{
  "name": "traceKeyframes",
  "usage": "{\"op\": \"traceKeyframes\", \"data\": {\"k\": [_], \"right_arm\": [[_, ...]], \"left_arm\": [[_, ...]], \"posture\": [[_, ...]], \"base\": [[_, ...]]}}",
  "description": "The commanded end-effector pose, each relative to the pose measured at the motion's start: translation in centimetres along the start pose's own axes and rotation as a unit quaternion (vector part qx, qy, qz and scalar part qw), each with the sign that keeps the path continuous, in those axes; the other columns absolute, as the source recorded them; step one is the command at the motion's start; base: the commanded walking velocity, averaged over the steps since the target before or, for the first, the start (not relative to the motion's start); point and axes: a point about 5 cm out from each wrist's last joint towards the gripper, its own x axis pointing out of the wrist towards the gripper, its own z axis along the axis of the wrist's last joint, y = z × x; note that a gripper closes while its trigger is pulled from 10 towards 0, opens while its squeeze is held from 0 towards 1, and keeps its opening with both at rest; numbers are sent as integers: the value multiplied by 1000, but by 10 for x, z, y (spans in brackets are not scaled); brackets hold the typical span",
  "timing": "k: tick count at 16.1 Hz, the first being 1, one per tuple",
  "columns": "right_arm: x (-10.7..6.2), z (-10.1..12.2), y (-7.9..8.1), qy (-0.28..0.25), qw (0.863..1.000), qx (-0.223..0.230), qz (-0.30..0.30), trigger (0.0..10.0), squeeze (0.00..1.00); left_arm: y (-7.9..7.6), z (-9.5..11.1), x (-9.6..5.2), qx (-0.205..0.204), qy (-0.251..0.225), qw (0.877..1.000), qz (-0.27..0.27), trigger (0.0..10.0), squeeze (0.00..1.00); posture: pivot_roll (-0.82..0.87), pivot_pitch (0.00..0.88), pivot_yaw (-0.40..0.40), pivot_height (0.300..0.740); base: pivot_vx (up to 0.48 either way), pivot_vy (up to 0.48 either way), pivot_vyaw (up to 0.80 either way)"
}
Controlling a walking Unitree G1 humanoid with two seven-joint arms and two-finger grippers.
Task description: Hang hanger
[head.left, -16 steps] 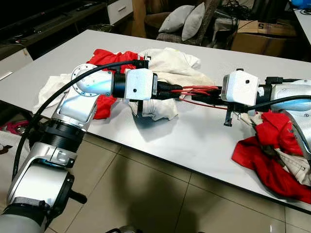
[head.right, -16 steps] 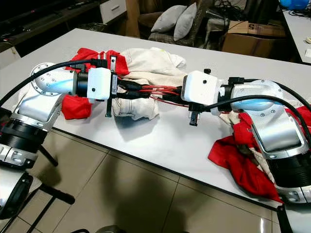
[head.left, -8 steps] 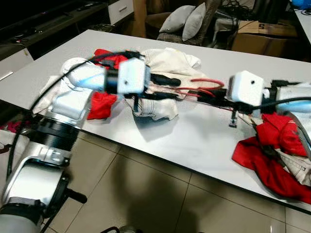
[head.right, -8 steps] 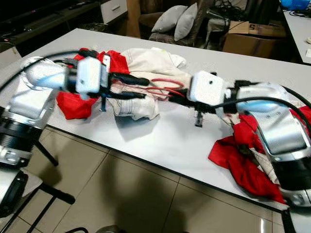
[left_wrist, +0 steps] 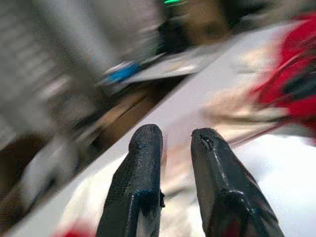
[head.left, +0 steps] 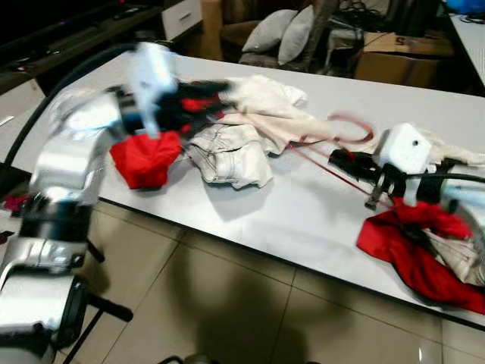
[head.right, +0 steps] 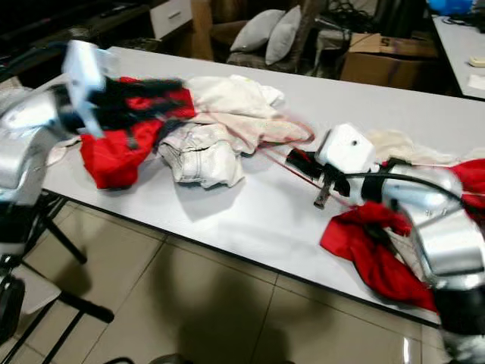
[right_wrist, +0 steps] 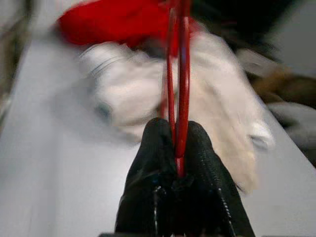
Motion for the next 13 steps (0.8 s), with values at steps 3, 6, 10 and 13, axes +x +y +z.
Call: {"op": "traceKeyframes", "data": {"k": [3, 6, 10, 13], "right_arm": [[3, -4, 5, -68, 976, 152, -143, 0, 0], [20, -14, 29, -56, 957, 216, -184, 10000, 0], [19, -22, 50, -6, 947, 229, -225, 10000, 0], [2, -35, 62, -2, 937, 236, -257, 10000, 0]], "left_arm": [[-22, -56, -22, -111, 76, 972, 194, 10000, 0], [-56, -68, -16, -148, 76, 958, 232, 10000, 0], [-99, -74, 5, -182, 94, 950, 234, 10000, 0], [-106, -84, 6, -208, 107, 943, 236, 10000, 0]], "posture": [[-43, 0, -12, 740], [-24, 0, -41, 740], [-49, 0, 2, 740], [-95, 1, 52, 740]], "base": [[0, 0, 0], [0, 0, 0], [0, 0, 0], [0, 0, 0]]}}
